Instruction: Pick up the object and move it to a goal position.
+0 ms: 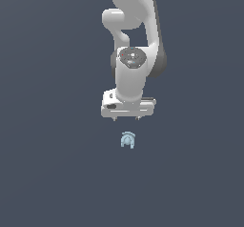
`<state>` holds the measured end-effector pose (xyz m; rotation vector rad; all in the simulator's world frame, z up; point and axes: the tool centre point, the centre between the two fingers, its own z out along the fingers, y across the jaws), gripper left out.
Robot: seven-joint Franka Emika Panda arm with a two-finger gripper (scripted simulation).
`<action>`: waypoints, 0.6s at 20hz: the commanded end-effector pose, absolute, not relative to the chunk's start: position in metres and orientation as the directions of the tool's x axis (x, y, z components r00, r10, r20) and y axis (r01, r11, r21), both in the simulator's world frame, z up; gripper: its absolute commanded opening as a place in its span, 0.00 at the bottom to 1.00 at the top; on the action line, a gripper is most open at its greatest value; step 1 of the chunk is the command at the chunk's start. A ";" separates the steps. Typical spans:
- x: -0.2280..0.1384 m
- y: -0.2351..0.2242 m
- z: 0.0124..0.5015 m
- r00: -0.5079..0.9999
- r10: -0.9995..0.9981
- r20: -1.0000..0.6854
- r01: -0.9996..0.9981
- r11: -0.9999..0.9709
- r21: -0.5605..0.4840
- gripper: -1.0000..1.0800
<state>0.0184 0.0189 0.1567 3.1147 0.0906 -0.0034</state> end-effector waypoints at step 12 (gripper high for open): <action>0.056 0.028 0.100 0.990 -0.142 0.000 -0.142 -0.990 0.003 0.96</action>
